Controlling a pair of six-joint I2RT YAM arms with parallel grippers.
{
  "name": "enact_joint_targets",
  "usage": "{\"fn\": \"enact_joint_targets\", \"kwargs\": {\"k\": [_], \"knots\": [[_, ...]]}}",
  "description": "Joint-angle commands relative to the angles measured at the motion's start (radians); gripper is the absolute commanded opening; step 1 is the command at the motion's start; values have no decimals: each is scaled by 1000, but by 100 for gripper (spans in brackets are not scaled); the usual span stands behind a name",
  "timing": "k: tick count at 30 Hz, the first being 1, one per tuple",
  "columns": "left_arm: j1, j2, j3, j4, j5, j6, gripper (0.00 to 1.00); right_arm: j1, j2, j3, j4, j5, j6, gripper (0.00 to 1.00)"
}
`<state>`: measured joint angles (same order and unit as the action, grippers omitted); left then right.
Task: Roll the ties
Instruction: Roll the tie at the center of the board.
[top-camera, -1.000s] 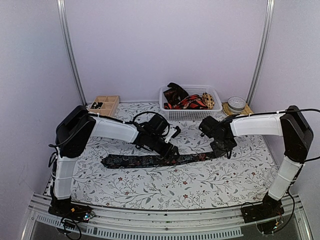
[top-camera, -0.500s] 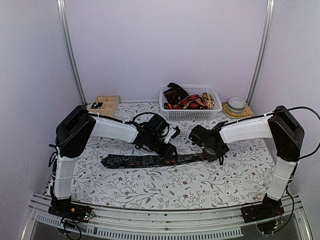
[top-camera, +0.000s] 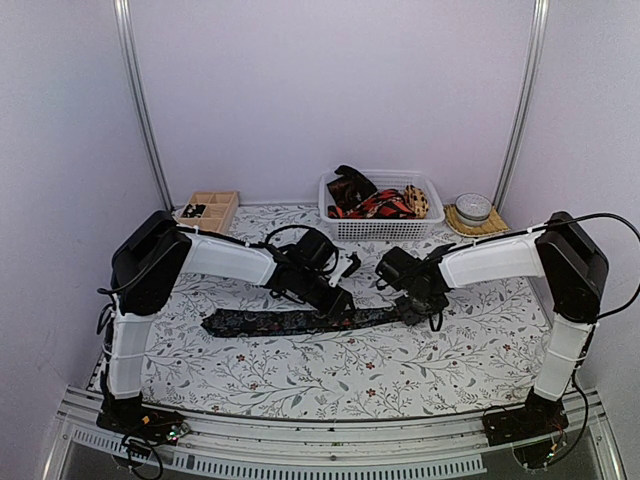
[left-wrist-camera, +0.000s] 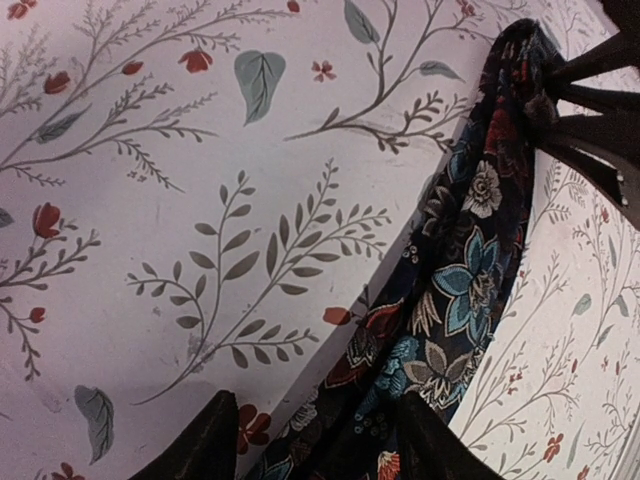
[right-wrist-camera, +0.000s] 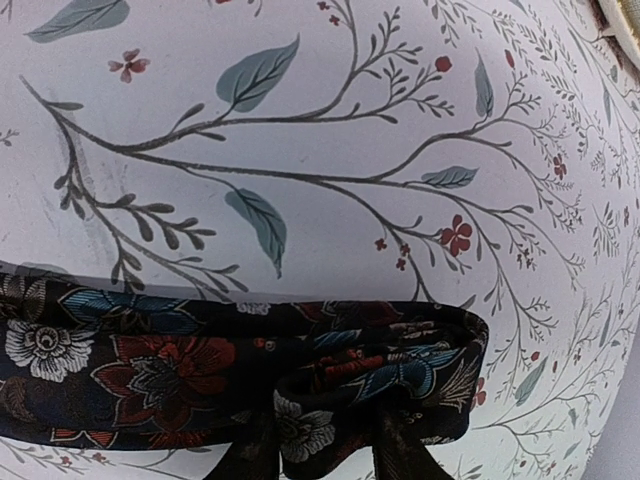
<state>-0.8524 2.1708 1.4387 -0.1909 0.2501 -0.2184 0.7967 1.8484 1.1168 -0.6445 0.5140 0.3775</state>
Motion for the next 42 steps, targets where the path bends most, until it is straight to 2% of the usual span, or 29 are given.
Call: {"fn": "enact_joint_targets", "kwargs": {"k": [1,8,16,28,30,36,39,42], "knots": [[8,11,-26,-37,12,-14,54,0,40,-22,42,-90,-13,35],[8,5,-29,-38,9,-16,54,-34,14,-38,66,-175,-27,43],[8,-3,-19,-45,5,-16,55,-66,-95,10,18,-246,-78,55],[6,7,36,-72,-3,-11,59,-118,-221,99,-25,-372,-102,60],[6,12,62,-82,-5,-3,62,-147,-256,102,-18,-418,-101,61],[-4,27,166,-99,1,68,85,-354,-339,55,22,-670,-93,62],[-11,56,260,-123,16,101,95,-446,-340,24,38,-768,-91,63],[-21,122,400,-185,32,115,100,-515,-320,-12,63,-849,-91,63]]}}
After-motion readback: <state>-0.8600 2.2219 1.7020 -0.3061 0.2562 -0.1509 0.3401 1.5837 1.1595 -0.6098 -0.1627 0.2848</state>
